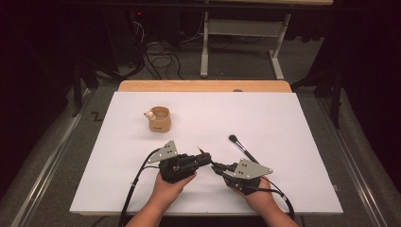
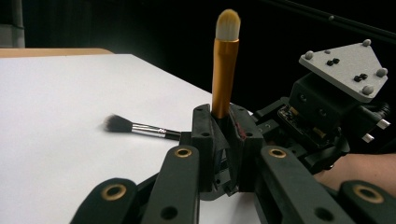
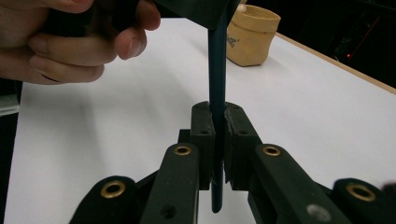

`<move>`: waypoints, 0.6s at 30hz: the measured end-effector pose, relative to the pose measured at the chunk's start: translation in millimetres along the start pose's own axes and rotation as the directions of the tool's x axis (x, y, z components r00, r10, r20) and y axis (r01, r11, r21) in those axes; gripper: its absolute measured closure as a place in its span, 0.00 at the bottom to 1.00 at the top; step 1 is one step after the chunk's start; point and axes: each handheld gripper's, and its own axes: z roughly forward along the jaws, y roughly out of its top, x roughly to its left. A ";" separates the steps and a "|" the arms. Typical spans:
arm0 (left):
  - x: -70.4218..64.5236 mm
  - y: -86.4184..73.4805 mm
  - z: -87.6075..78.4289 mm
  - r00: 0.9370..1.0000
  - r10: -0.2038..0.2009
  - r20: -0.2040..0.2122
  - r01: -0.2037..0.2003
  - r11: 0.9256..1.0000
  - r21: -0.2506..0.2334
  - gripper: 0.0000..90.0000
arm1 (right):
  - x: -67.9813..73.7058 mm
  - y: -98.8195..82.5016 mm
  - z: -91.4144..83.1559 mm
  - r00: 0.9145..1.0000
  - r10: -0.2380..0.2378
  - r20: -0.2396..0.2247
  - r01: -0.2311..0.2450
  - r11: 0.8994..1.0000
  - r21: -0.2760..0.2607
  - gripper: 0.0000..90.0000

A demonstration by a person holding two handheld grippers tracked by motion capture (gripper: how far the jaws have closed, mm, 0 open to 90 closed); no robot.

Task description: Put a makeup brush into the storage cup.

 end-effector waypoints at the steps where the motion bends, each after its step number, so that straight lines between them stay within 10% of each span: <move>1: 0.0 0.0 -0.1 1.000 0.001 0.001 -0.001 1.000 0.000 0.92 | 0.0 -0.1 0.3 1.000 -0.001 -0.001 0.001 1.000 -0.002 0.95; 18: -1.8 2.1 -4.0 0.999 0.043 -0.026 -0.043 0.999 -0.017 0.92 | 0.0 0.2 1.4 1.000 0.009 -0.014 -0.009 1.000 0.027 0.76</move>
